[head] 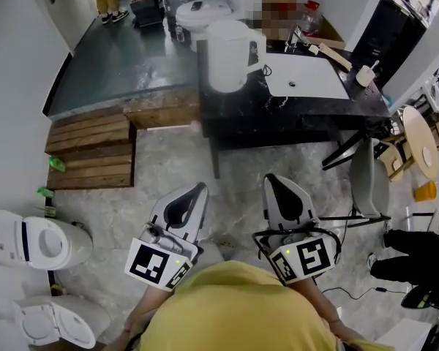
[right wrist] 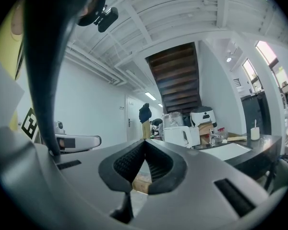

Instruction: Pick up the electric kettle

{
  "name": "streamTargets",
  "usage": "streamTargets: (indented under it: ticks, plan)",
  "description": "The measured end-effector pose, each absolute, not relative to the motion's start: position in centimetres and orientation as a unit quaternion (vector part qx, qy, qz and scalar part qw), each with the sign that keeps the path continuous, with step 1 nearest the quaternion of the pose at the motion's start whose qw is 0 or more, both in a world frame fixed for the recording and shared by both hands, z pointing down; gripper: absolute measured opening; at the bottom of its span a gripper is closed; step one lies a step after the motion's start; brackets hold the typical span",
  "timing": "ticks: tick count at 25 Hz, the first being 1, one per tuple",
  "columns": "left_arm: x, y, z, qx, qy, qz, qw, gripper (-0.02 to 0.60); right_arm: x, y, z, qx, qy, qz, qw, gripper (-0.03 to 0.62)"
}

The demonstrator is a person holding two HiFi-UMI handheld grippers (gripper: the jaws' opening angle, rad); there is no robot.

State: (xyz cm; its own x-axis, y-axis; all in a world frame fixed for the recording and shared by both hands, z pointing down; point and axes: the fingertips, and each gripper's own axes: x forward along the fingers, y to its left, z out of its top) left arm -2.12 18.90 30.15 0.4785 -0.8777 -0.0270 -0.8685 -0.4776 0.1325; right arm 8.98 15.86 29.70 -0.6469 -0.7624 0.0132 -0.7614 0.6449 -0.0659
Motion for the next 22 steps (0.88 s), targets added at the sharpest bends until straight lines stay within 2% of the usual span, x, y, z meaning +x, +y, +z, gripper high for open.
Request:
streamTargets:
  ticks: [22]
  plan:
    - [-1.5,10.9,31.0,0.871,-0.487,-0.041,0.058,0.009,9.7,8.9,30.3,-0.434,0.9,-0.027,-0.01,0.015]
